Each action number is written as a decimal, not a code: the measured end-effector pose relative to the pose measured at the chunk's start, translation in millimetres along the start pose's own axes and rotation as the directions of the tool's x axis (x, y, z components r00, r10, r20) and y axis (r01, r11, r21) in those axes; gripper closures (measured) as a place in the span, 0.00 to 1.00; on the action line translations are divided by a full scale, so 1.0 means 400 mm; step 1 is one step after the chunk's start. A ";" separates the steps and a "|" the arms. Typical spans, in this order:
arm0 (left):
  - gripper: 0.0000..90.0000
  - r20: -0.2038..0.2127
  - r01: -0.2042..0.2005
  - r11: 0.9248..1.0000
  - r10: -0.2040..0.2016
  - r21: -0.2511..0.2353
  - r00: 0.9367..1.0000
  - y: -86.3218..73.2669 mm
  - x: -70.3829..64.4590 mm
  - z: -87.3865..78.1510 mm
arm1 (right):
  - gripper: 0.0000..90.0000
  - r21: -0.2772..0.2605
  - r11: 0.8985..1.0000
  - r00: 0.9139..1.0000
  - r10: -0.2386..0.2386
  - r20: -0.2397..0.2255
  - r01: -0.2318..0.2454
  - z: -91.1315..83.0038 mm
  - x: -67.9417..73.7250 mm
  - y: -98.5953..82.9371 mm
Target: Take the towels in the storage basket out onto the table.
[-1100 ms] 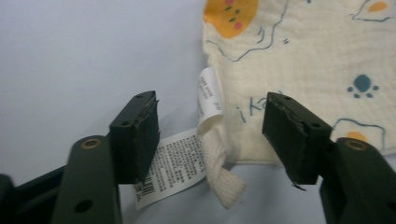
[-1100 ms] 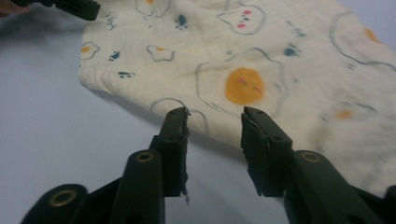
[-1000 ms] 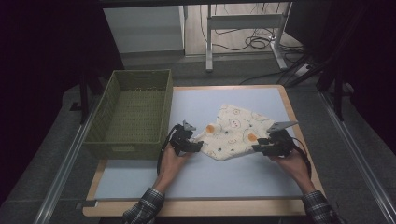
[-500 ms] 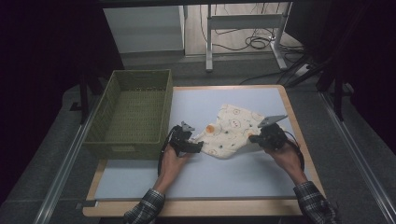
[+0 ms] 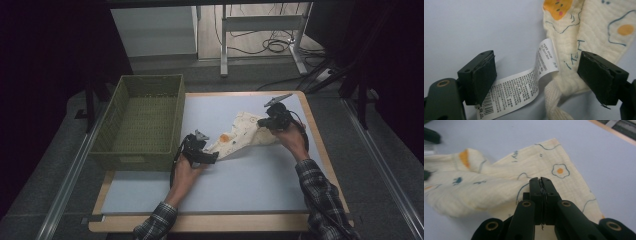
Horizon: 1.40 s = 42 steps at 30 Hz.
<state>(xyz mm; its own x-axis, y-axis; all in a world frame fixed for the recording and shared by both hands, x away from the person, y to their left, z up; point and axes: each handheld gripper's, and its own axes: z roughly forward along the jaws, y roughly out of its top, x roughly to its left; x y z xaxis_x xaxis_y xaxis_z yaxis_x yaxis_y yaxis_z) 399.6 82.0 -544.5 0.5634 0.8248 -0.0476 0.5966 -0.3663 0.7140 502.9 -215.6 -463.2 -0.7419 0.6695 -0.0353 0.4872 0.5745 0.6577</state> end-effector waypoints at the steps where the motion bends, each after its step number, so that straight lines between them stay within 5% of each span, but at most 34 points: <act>1: 0.17 0.000 0.000 1.000 0.000 0.000 1.000 0.000 0.000 0.000 | 0.96 0.010 1.000 1.000 0.007 0.001 -0.008 0.019 -0.009 -0.001; 6: 0.17 -0.001 0.000 1.000 0.000 -0.003 1.000 -0.001 -0.001 0.000 | 0.74 0.076 0.995 0.997 0.060 0.051 -0.064 0.079 -0.048 -0.022; 10: 0.17 -0.002 -0.001 1.000 0.001 -0.002 1.000 -0.001 -0.001 0.000 | 0.70 0.005 0.994 0.994 0.108 0.032 -0.108 0.020 -0.052 -0.031; 14: 0.17 -0.002 -0.001 1.000 0.001 -0.002 1.000 -0.001 -0.001 0.000 | 0.70 -0.047 0.993 0.994 0.106 0.006 -0.106 -0.069 -0.031 -0.049; 20: 0.17 -0.002 -0.001 1.000 0.001 -0.002 1.000 -0.001 0.000 0.000 | 0.70 -0.027 0.993 0.993 0.113 -0.022 -0.113 -0.143 0.013 -0.129; 26: 0.17 -0.003 -0.002 1.000 0.002 -0.001 1.000 -0.001 0.000 0.000 | 0.68 0.013 0.987 0.985 0.162 -0.053 -0.162 -0.103 0.025 -0.221; 32: 0.17 -0.002 -0.001 1.000 0.001 -0.001 1.000 -0.001 0.000 0.000 | 0.61 0.003 0.984 0.983 0.176 -0.054 -0.176 -0.037 0.032 -0.230; 34: 0.17 -0.002 0.000 1.000 0.000 -0.002 1.000 -0.001 0.000 0.000 | 0.64 -0.005 0.983 0.982 0.182 -0.047 -0.182 -0.024 0.032 -0.219; 38: 0.17 -0.002 -0.001 1.000 0.001 -0.003 1.000 -0.001 0.000 0.000 | 0.94 -0.020 0.983 0.983 0.181 -0.021 -0.181 -0.005 0.037 -0.206; 42: 0.19 0.002 -0.004 1.000 0.004 -0.006 1.000 -0.001 -0.001 -0.001 | 0.98 -0.027 0.985 0.985 0.172 -0.035 -0.173 -0.009 0.043 -0.198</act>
<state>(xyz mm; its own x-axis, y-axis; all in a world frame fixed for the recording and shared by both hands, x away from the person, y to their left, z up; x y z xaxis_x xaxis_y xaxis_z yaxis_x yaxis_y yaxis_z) 399.0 82.1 -544.5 0.5668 0.8226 -0.0457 0.5907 -0.3671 0.7186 449.8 -251.2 -513.2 -0.6630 0.7413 0.1043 0.5951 0.4373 0.6742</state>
